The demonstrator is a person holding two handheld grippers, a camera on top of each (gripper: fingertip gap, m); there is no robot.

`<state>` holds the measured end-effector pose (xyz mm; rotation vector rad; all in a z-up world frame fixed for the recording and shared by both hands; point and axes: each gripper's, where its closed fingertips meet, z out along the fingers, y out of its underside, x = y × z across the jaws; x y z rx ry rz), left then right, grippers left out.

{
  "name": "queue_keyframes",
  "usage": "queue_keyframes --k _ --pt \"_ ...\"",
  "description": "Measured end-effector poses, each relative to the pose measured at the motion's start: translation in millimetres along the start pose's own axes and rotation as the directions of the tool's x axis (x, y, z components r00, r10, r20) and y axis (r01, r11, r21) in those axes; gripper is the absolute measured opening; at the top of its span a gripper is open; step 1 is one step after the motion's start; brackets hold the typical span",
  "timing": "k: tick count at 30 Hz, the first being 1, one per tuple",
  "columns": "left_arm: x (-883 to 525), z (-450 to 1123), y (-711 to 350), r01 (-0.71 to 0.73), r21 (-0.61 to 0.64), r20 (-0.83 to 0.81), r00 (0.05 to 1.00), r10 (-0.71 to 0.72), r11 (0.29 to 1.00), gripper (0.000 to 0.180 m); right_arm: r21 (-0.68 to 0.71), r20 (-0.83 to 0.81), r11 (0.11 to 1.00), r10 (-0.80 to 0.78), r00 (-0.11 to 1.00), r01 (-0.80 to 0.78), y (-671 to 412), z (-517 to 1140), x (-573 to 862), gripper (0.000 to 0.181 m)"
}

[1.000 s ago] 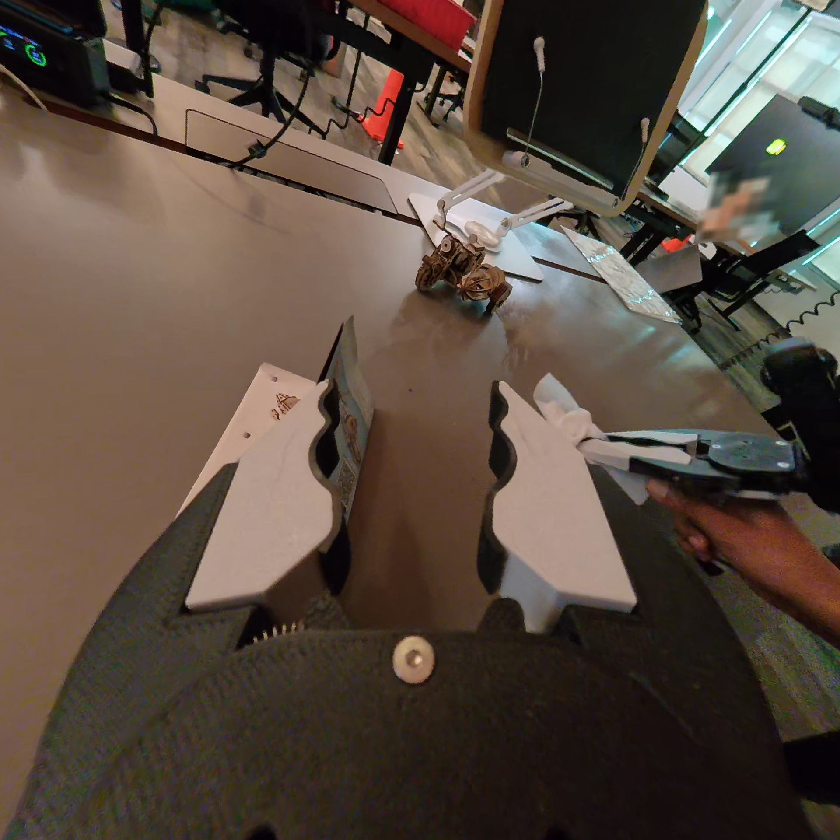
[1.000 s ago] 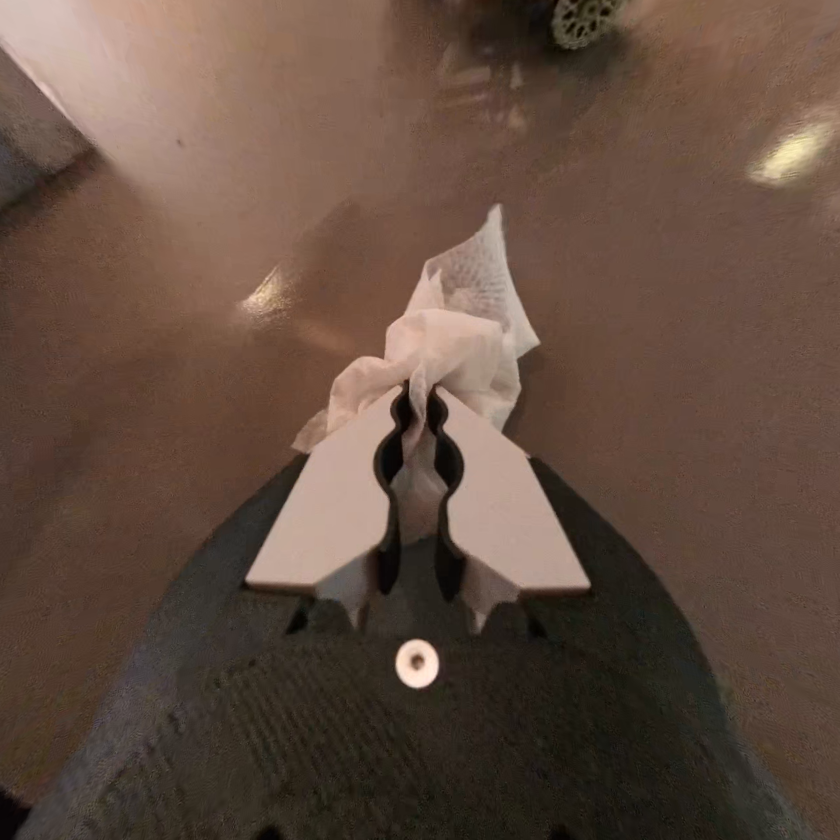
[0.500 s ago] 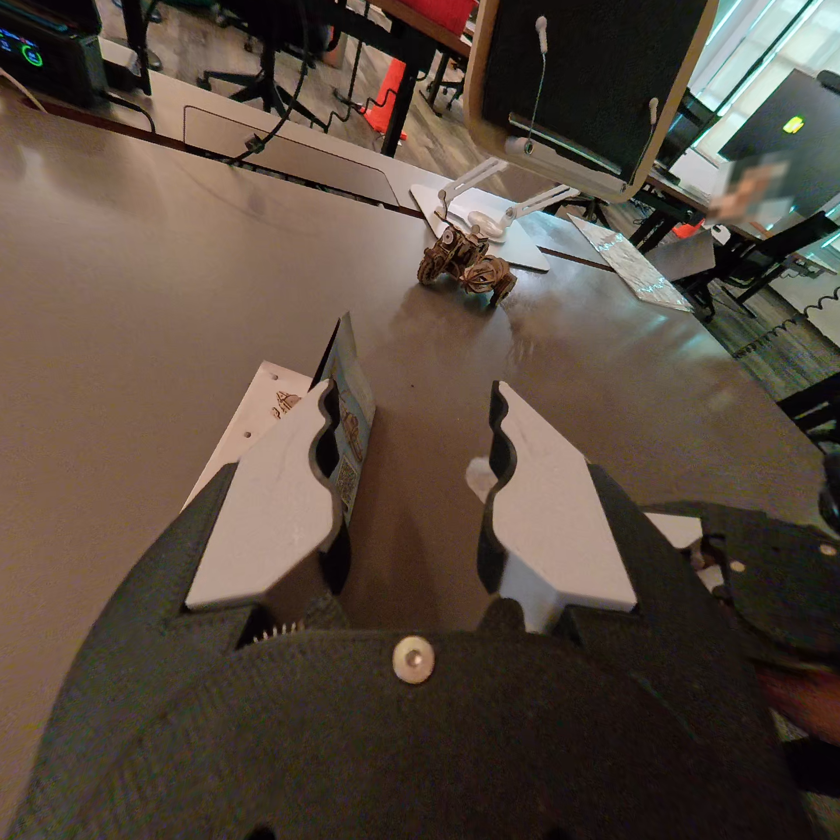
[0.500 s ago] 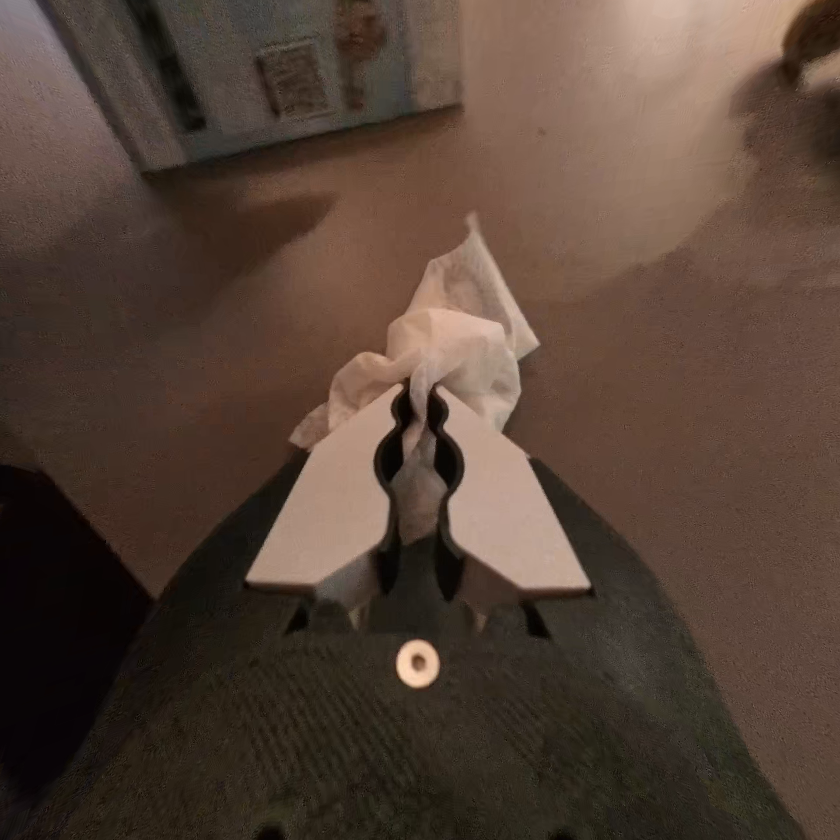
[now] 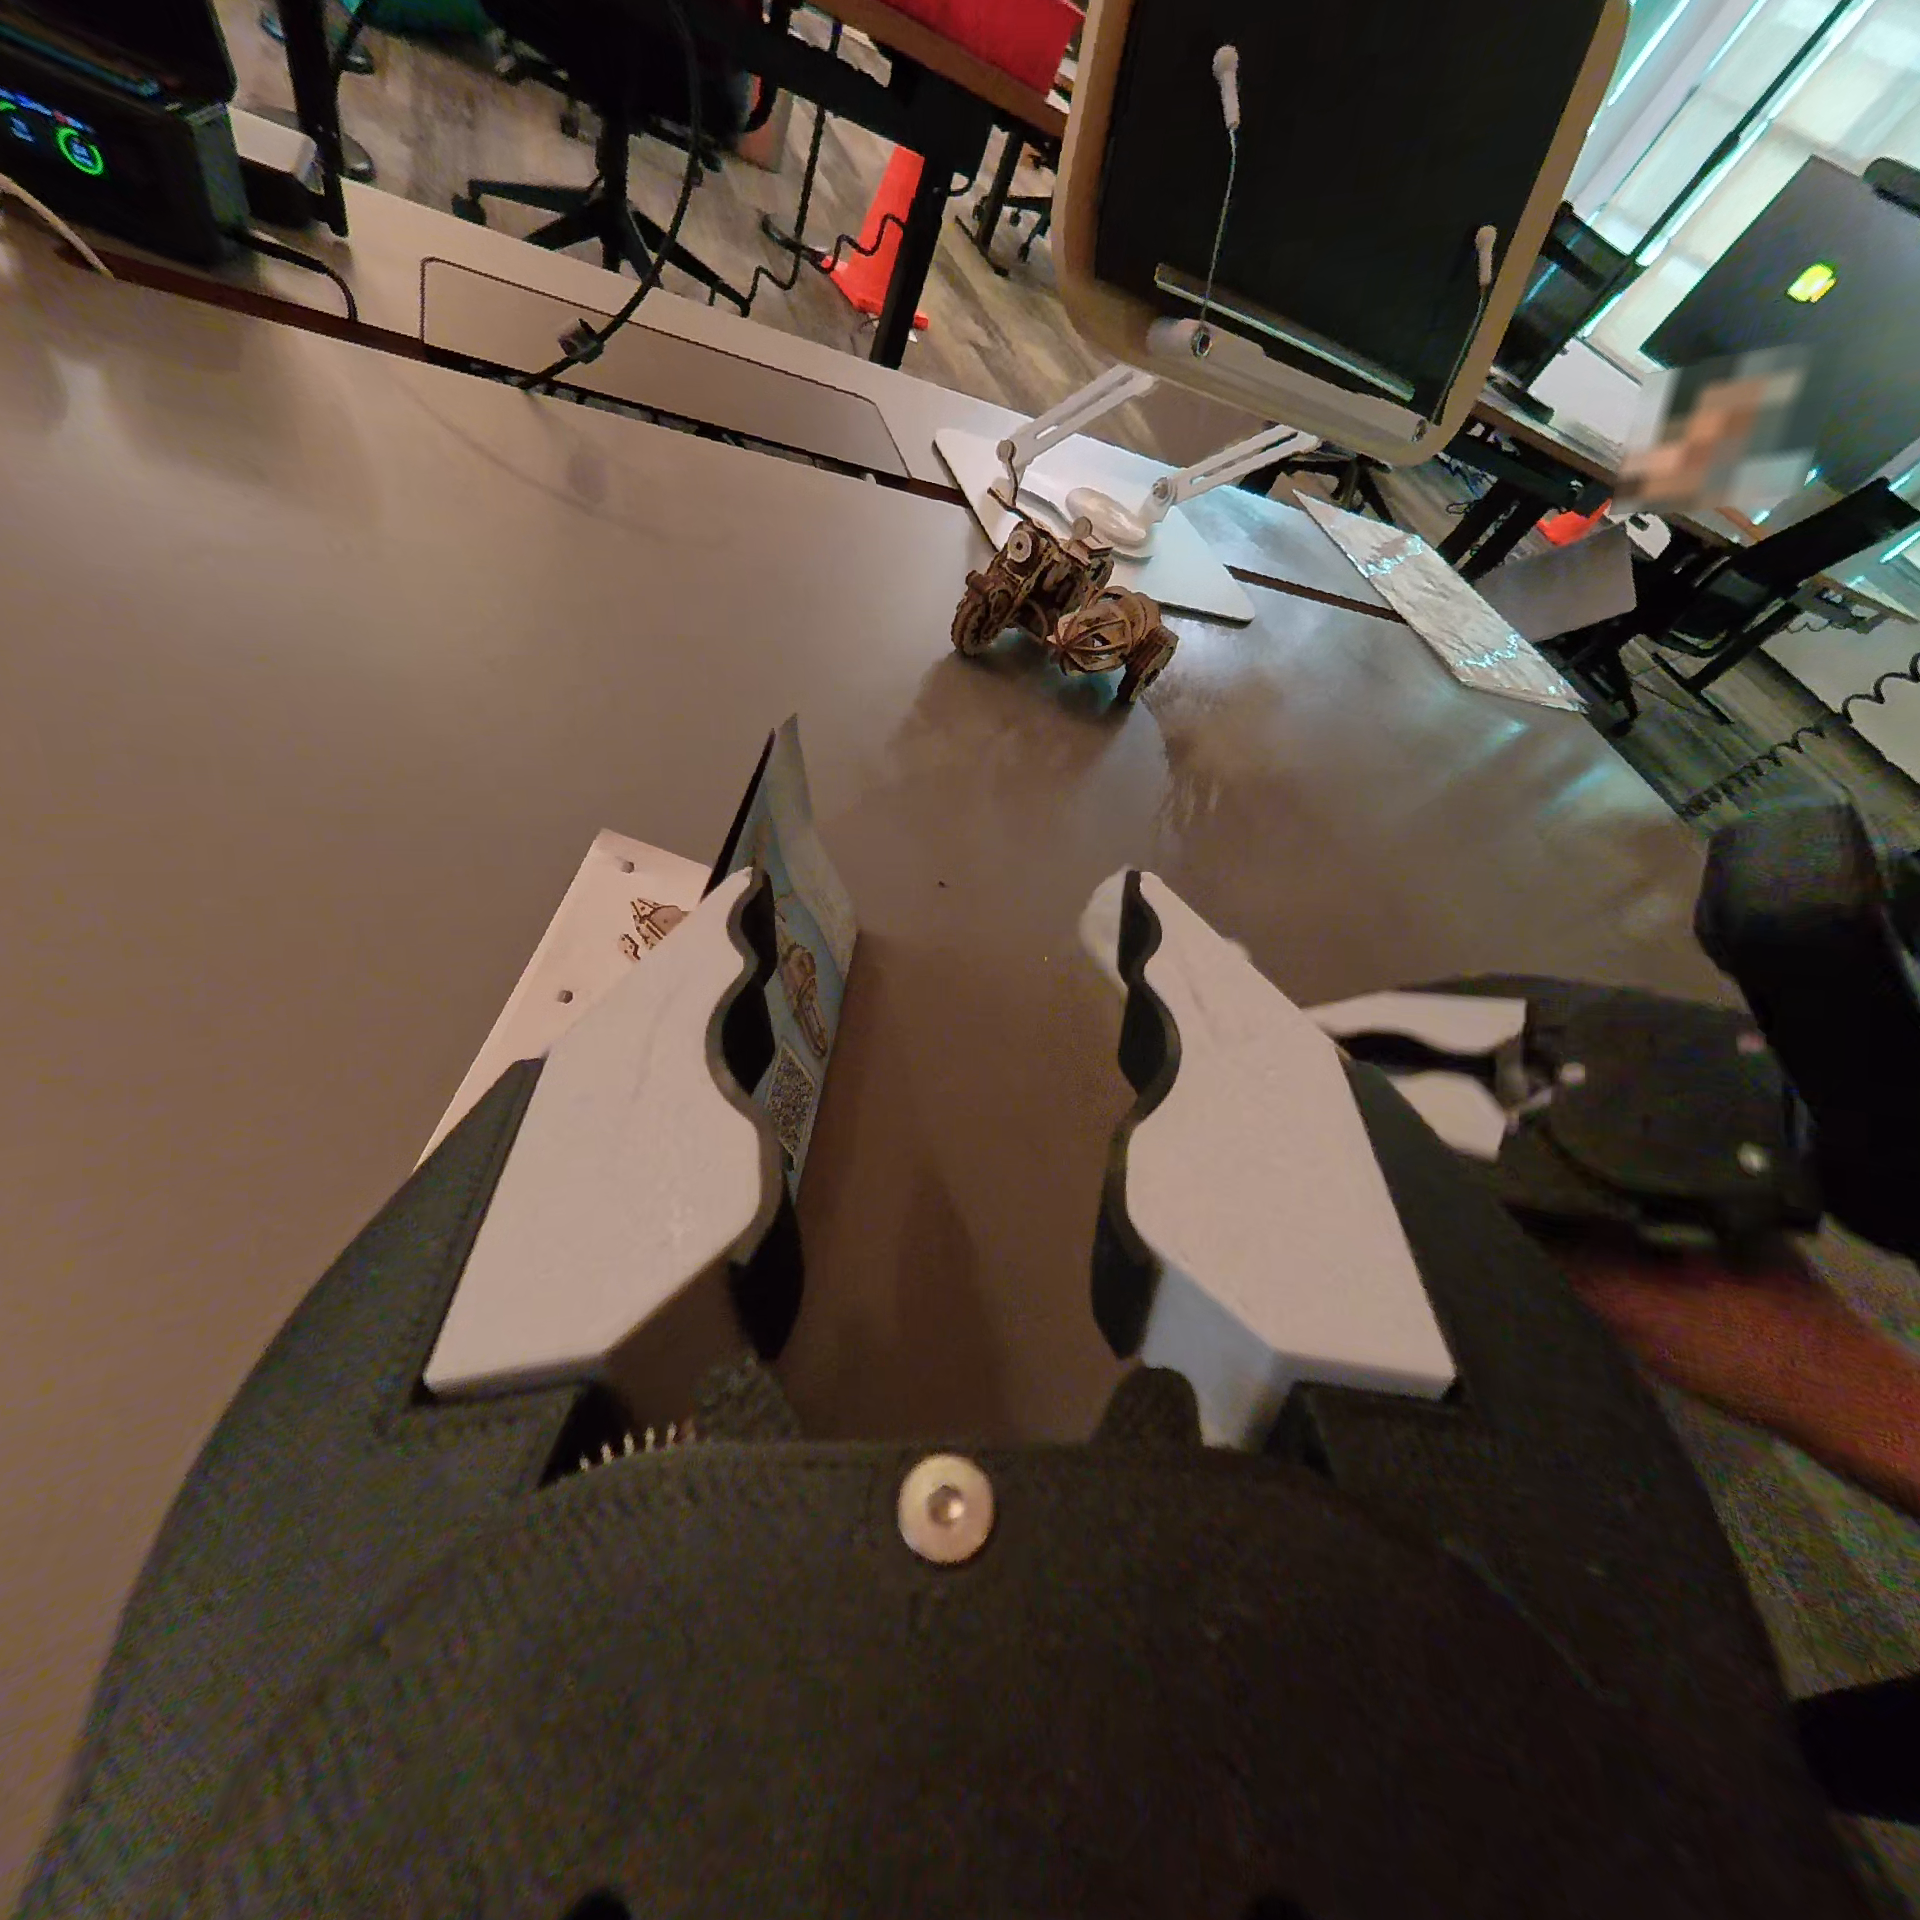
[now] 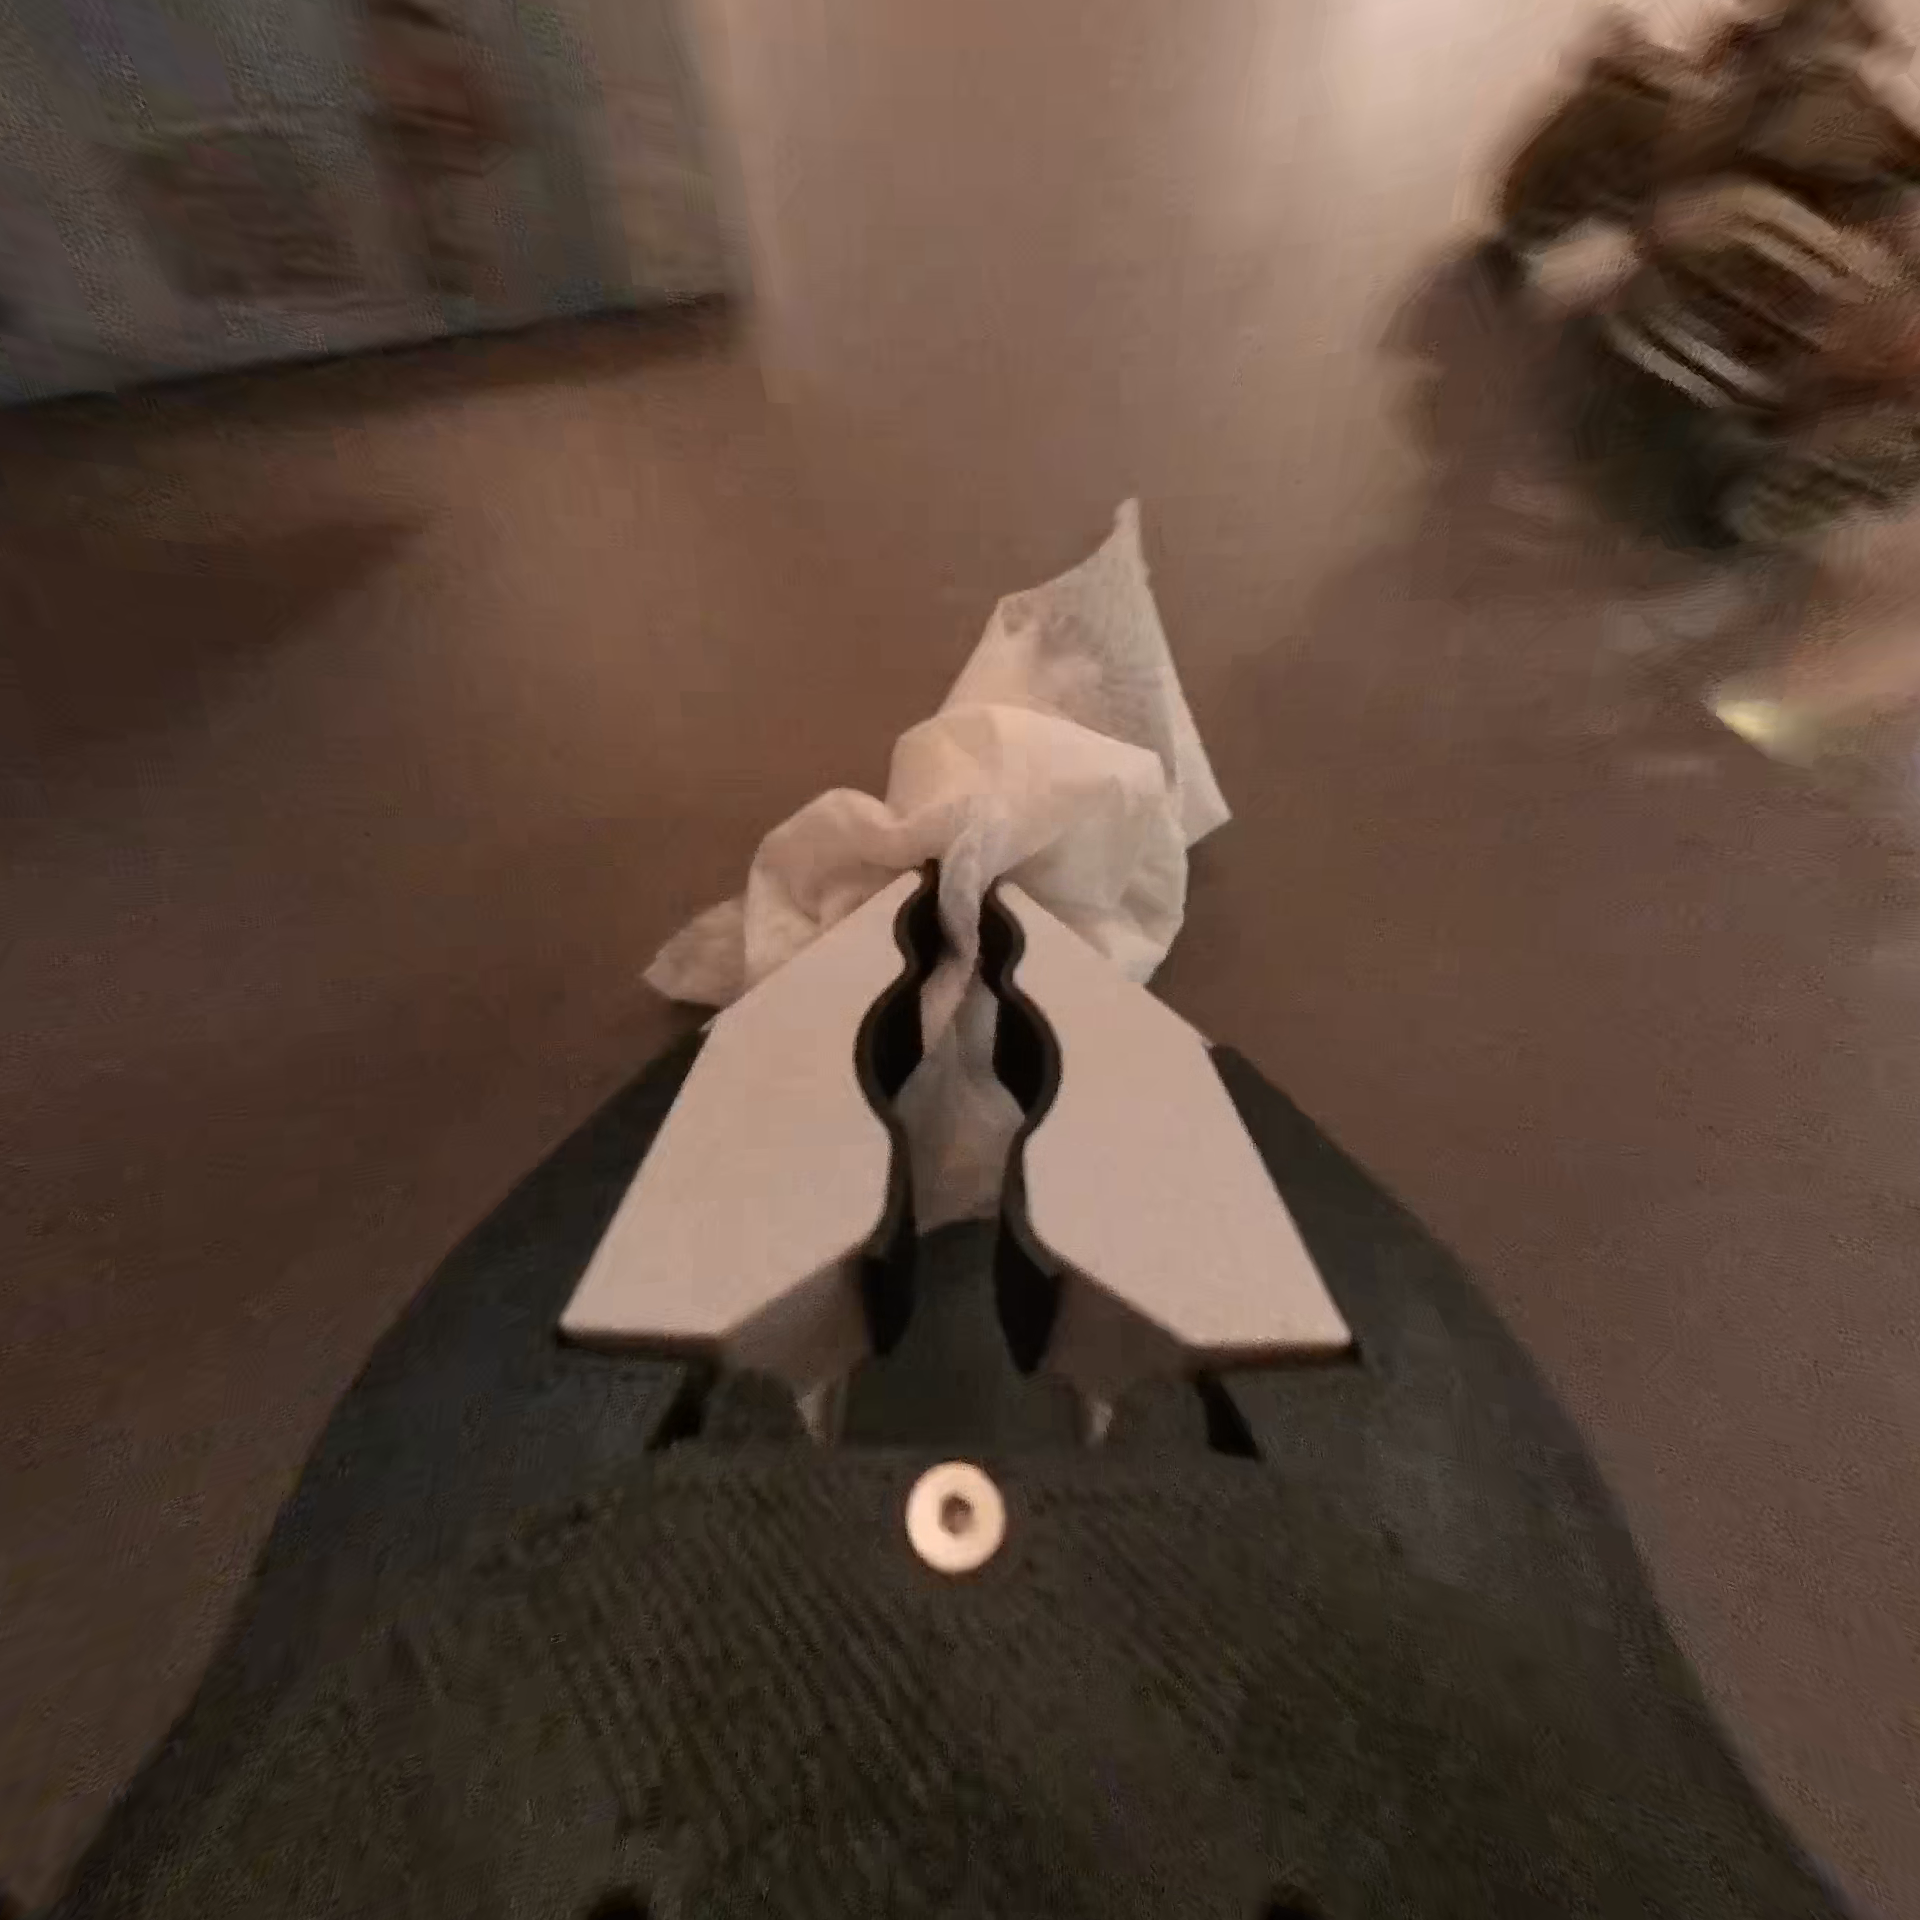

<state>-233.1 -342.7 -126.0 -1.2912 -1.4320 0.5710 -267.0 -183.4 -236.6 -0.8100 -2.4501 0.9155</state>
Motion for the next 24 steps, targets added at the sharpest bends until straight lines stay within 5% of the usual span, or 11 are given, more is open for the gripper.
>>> queue_keyframes --k 4,11,15,19,24 --pt "-1 1 1 0.001 -0.008 -0.003 1.000 -0.001 1.000 0.062 -0.056 -0.102 0.991 0.112 0.988 -0.118 51 -45 22 0.007" --pt "1 1 1 -0.016 -0.003 0.007 1.000 0.016 1.000 0.062 0.066 0.216 0.997 0.032 0.976 -0.047 -19 -17 -148 0.007" --pt "0 1 1 -0.016 -0.003 0.005 1.000 0.016 1.000 0.062 0.061 0.241 0.998 0.018 0.970 -0.033 -2 -37 -162 0.007" --pt "-1 1 -1 0.007 0.003 -0.006 1.000 -0.007 1.000 0.062 -0.008 0.029 0.996 0.092 0.995 -0.092 63 -75 -52 0.007" --pt "1 2 1 -0.012 -0.011 -0.003 1.000 0.012 1.000 0.062 0.020 -0.231 0.934 0.352 0.907 -0.357 126 -116 37 0.007"
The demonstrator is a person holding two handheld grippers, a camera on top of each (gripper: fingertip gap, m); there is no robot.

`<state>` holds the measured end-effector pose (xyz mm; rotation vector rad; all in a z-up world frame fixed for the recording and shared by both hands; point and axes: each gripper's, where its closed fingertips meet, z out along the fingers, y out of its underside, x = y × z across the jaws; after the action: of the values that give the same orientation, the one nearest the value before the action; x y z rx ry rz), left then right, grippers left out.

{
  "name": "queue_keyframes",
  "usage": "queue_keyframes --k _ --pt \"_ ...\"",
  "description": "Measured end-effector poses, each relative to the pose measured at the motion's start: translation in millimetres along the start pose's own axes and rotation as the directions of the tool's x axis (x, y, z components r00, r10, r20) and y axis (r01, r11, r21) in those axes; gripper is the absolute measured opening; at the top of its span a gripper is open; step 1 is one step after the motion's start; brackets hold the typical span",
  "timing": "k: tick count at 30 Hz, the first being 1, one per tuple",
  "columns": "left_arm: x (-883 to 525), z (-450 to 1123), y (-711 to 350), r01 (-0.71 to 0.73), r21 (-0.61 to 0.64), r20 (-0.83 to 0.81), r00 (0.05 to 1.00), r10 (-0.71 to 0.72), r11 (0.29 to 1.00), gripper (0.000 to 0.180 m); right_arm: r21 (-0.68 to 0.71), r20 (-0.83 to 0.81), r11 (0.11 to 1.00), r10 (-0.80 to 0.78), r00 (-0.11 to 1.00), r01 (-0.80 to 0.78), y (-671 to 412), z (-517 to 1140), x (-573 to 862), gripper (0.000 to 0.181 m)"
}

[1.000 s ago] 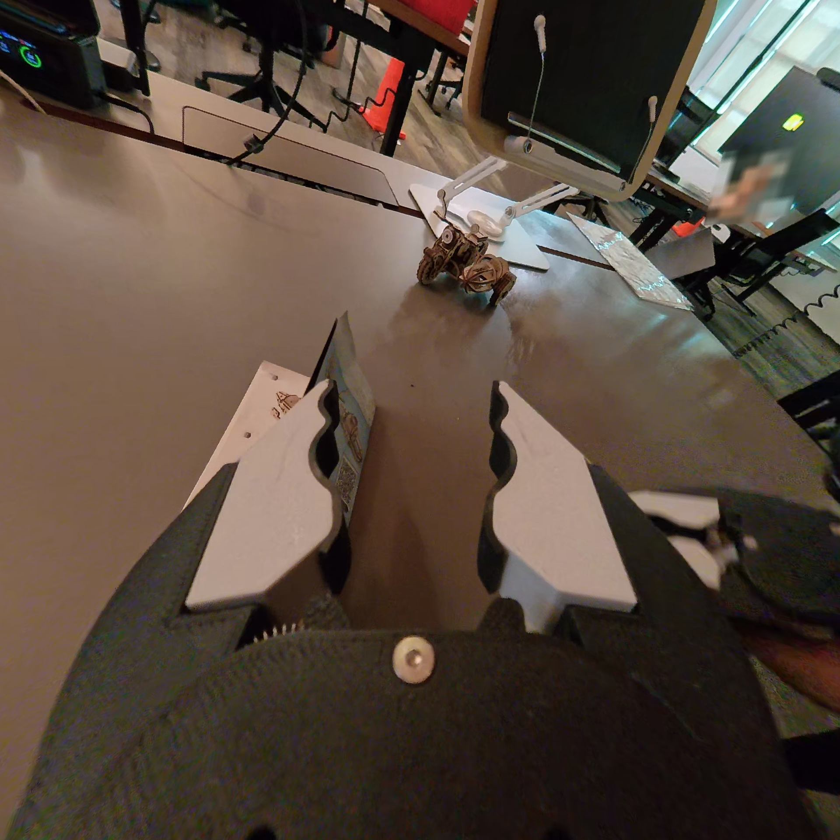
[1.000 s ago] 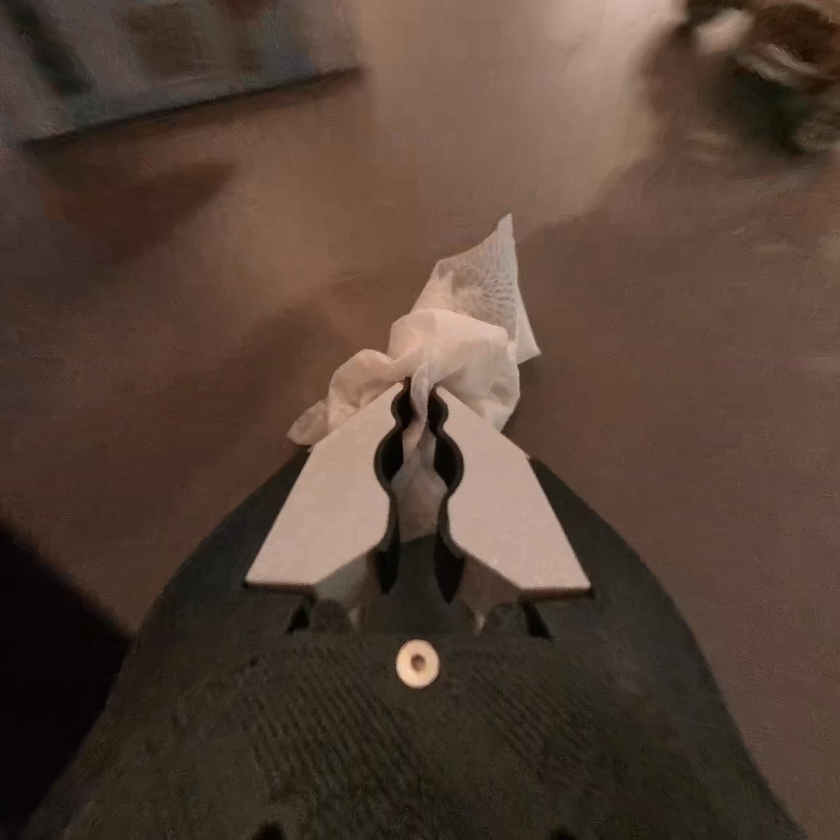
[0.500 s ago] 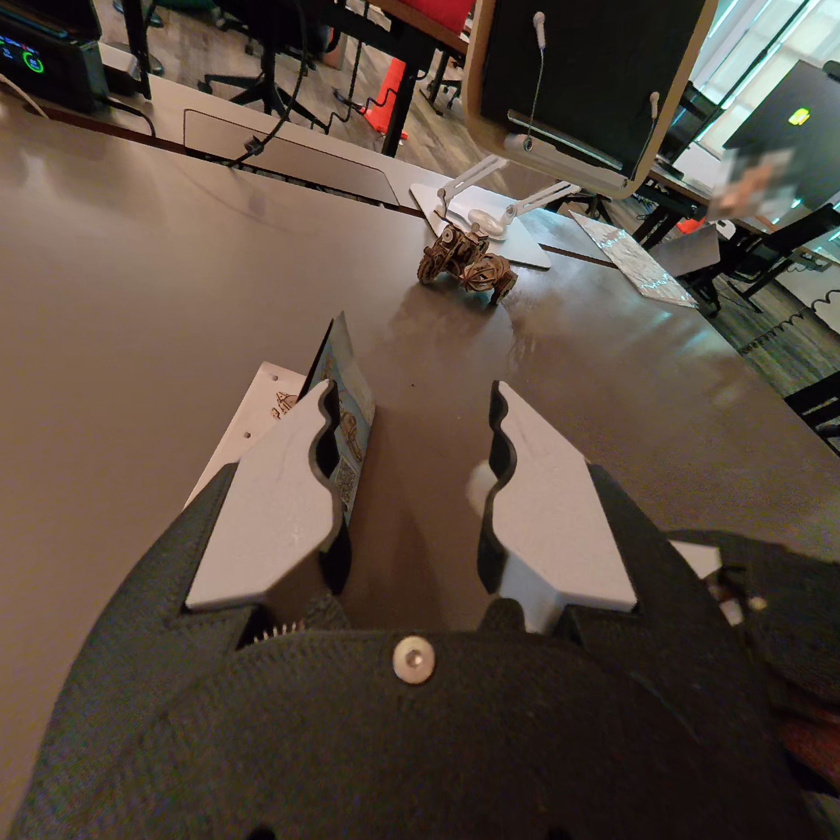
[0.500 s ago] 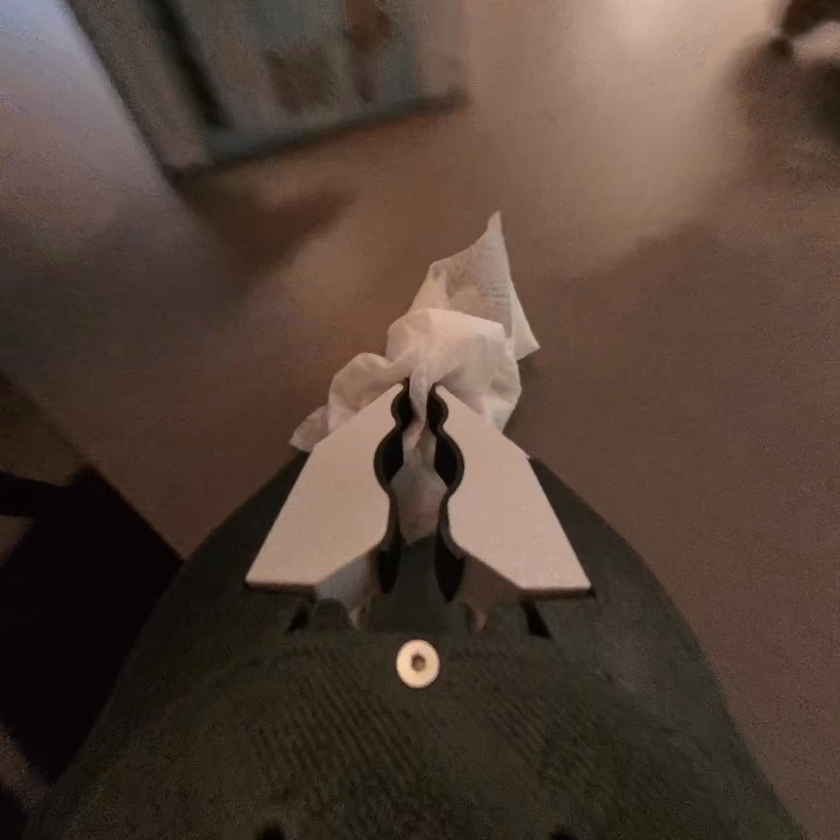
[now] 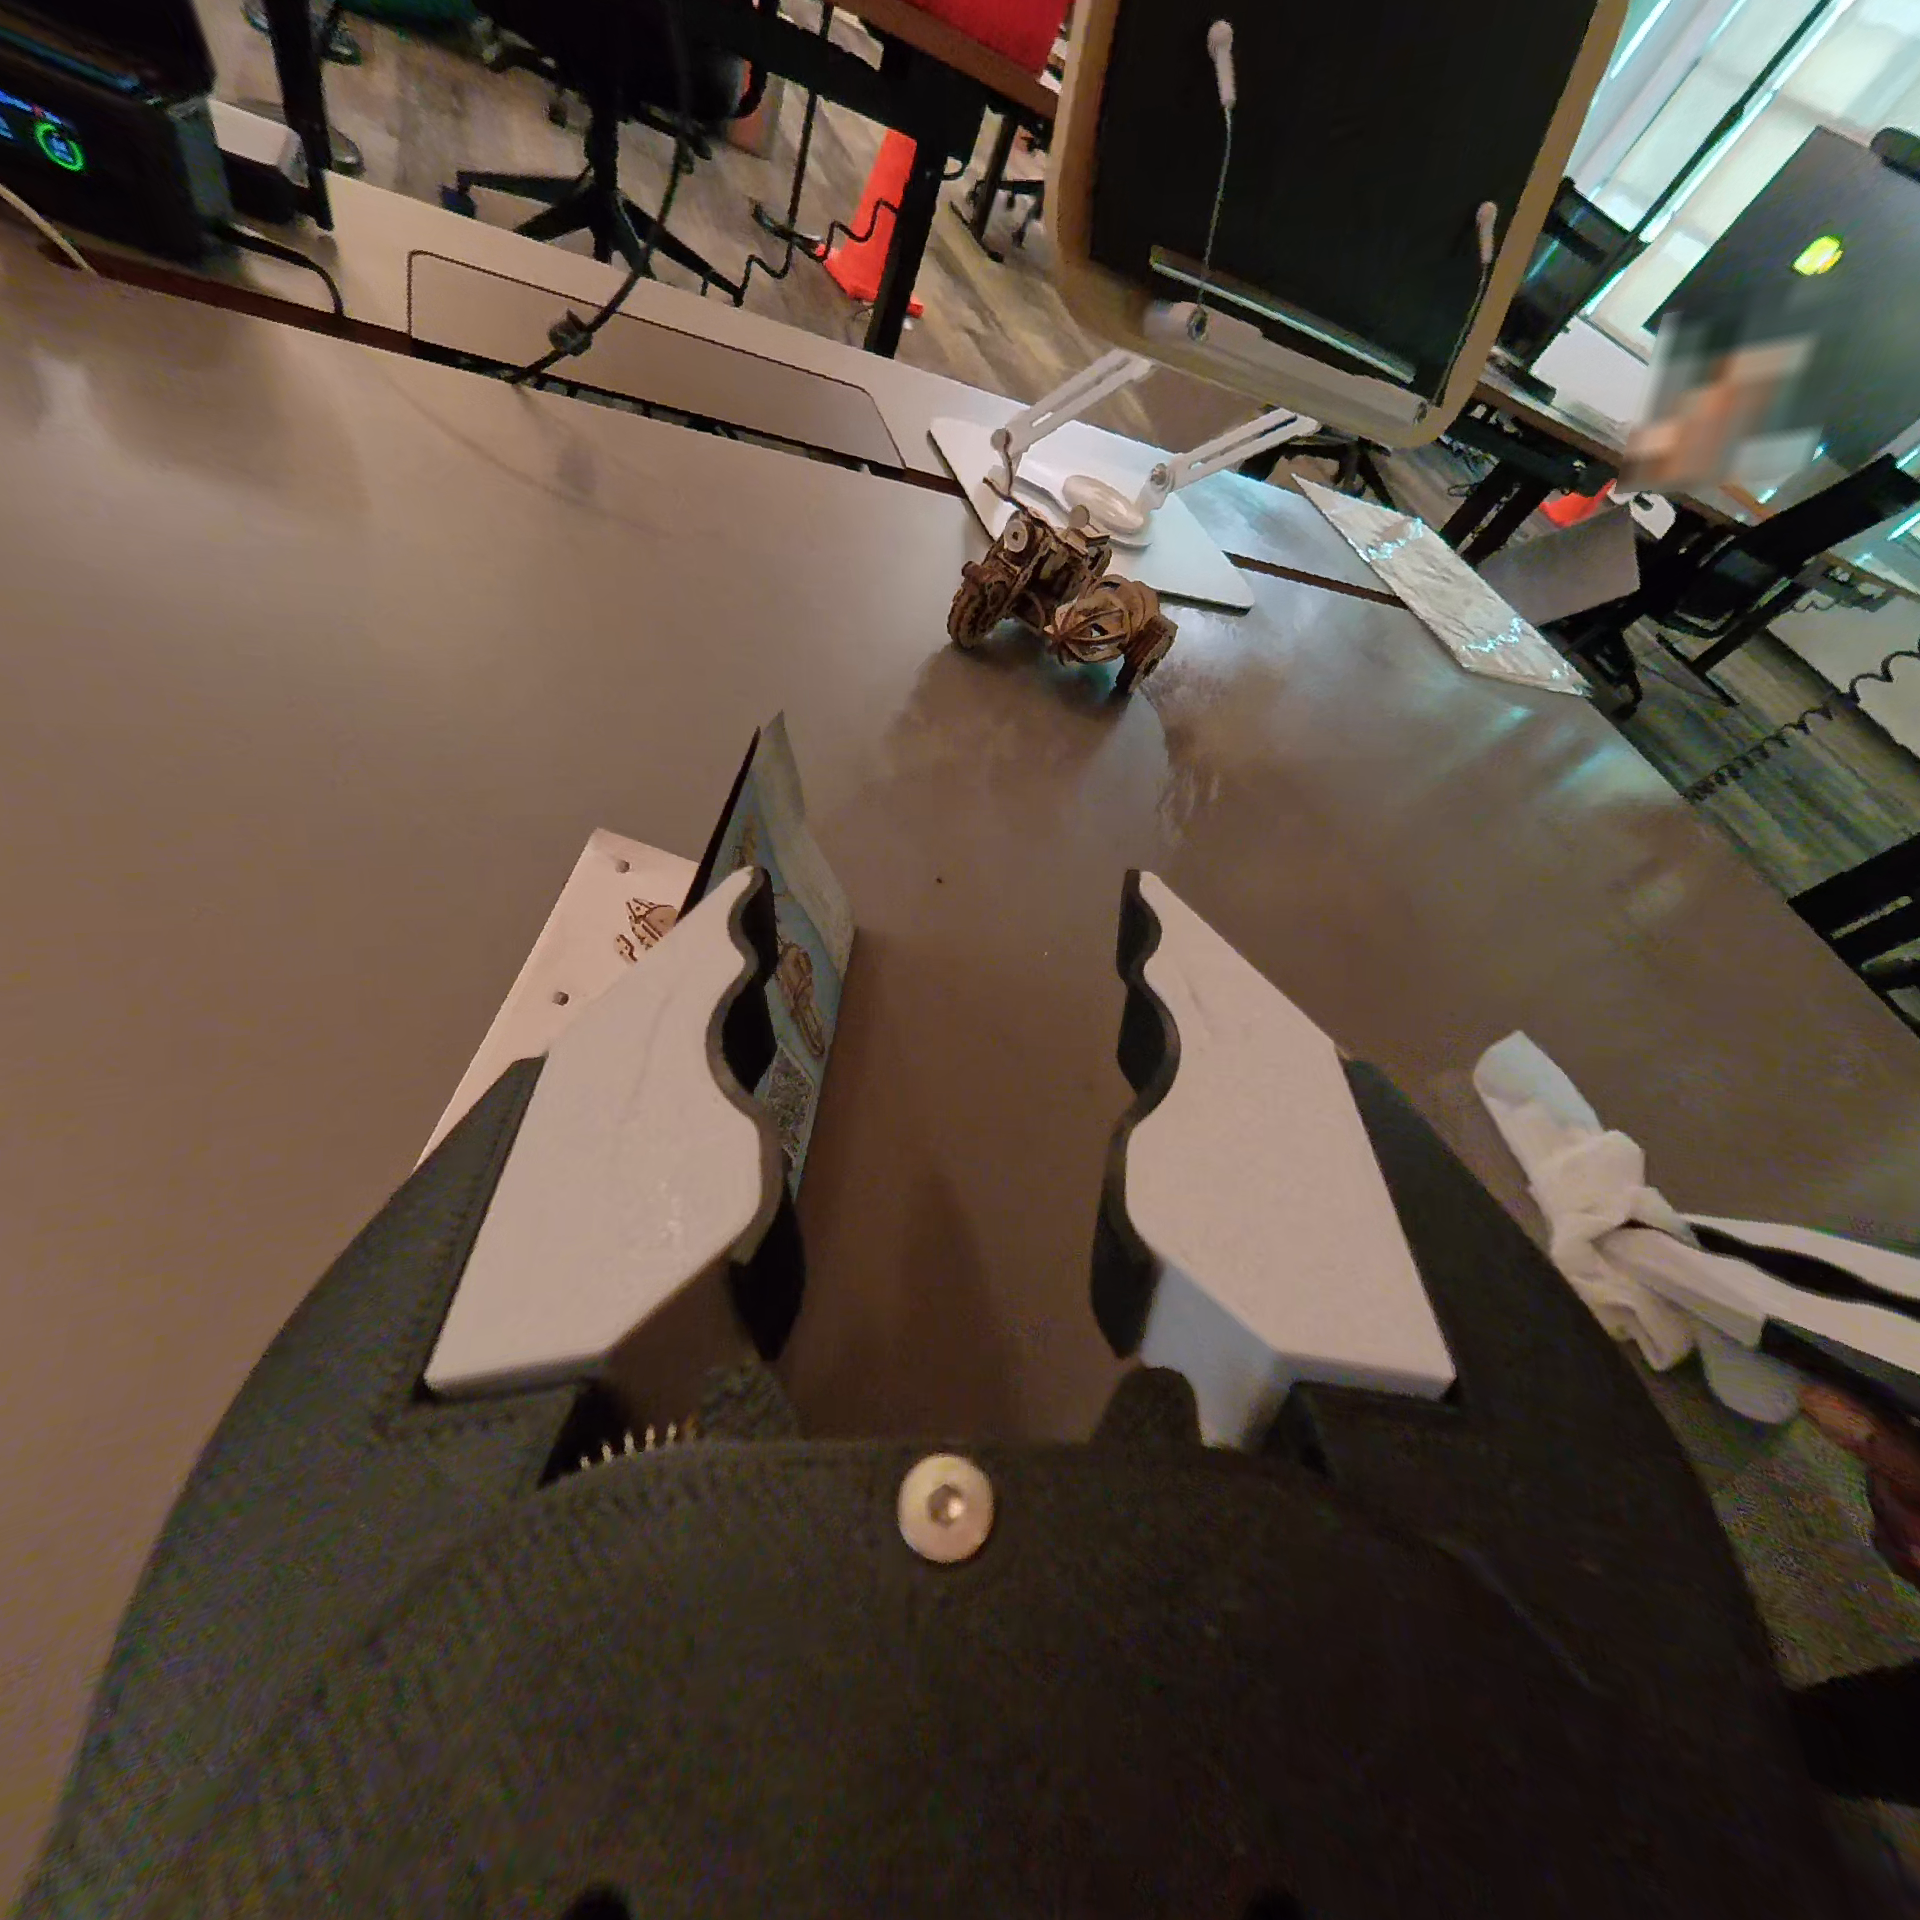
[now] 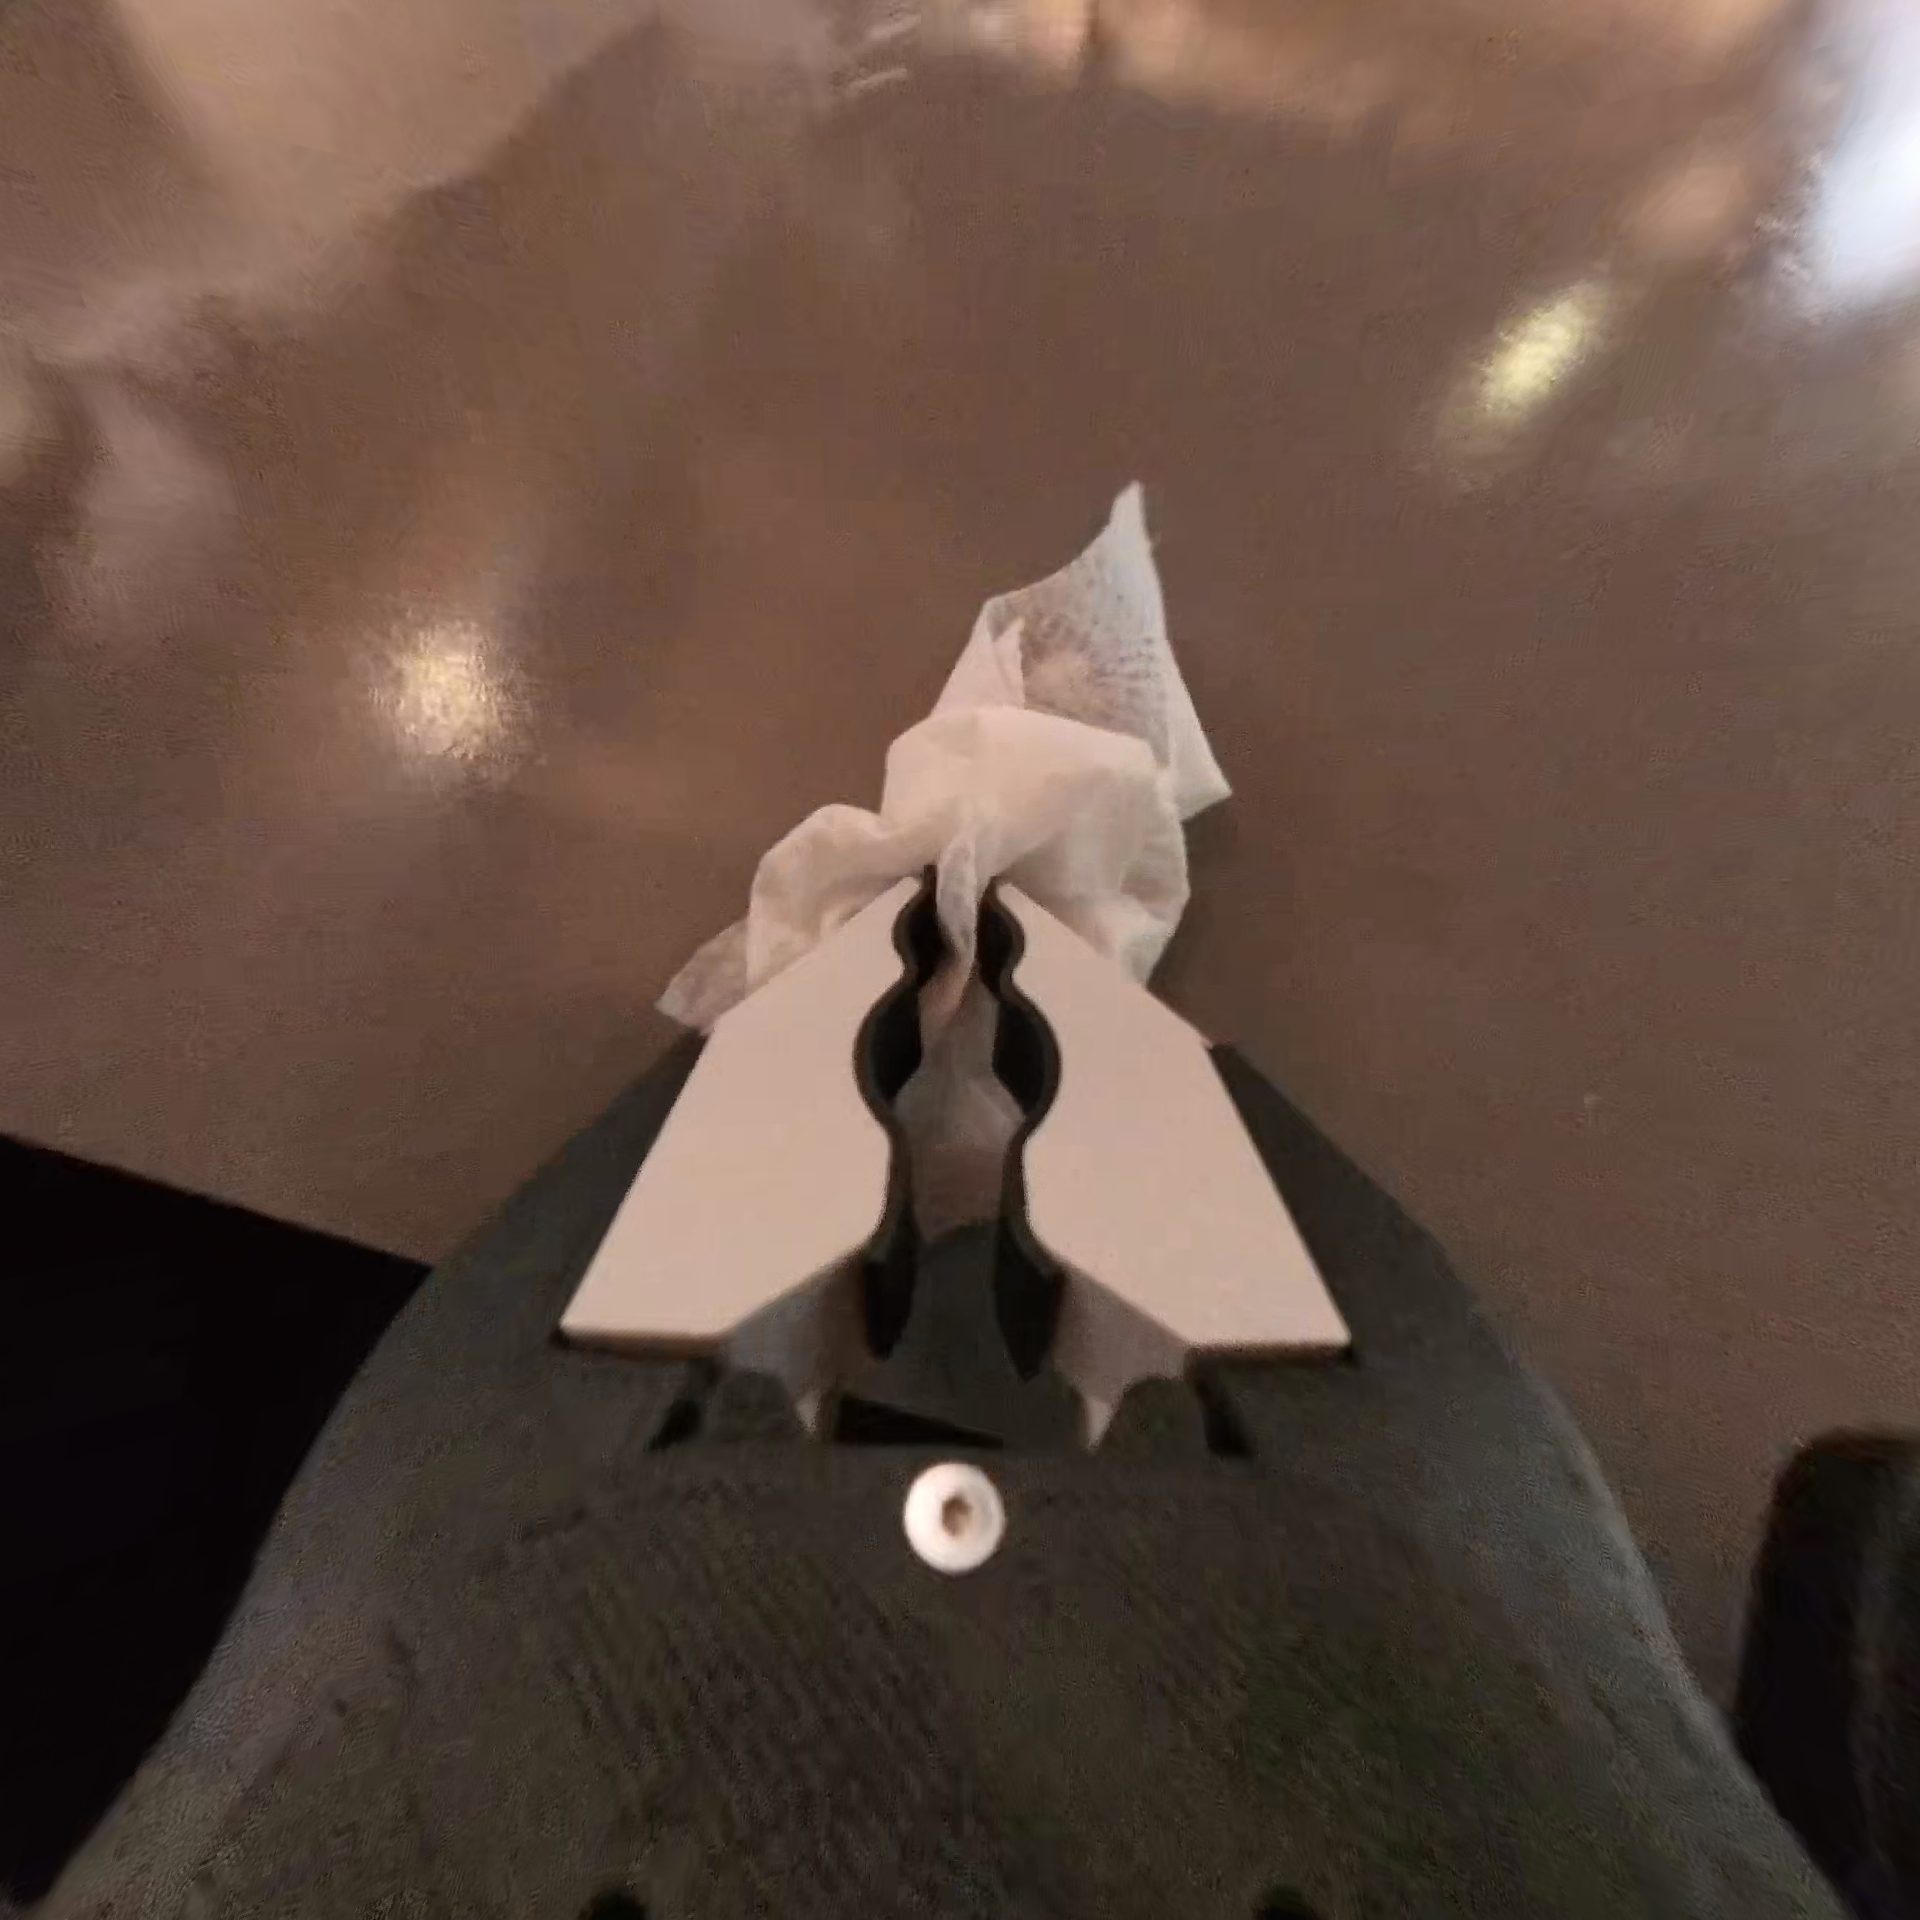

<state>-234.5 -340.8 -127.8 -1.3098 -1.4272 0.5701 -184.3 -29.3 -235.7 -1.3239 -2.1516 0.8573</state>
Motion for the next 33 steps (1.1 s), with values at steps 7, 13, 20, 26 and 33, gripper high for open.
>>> queue_keyframes --k 7,13,20,26,33 --pt "8 -5 -1 -0.039 0.024 0.003 0.999 0.039 0.999 0.062 0.060 0.132 0.973 -0.227 0.965 0.221 5 -14 -81 0.007" --pt "20 -11 0 0.038 0.029 -0.059 0.998 -0.036 0.999 0.061 -0.045 -0.262 0.995 -0.096 0.960 0.087 35 -32 51 0.007" --pt "36 -23 21 -0.018 -0.014 -0.071 0.997 0.017 1.000 0.061 -0.005 -0.300 0.992 0.115 0.947 -0.122 53 -50 62 0.007" --pt "40 -25 28 -0.063 -0.029 -0.045 0.997 0.061 0.998 0.061 -0.073 0.088 0.991 -0.102 0.991 0.109 3 -2 -8 0.006" --pt "42 -25 30 -0.087 -0.038 -0.045 0.995 0.086 0.995 0.061 -0.208 -0.200 0.978 -0.066 0.978 0.024 7 18 223 0.006"
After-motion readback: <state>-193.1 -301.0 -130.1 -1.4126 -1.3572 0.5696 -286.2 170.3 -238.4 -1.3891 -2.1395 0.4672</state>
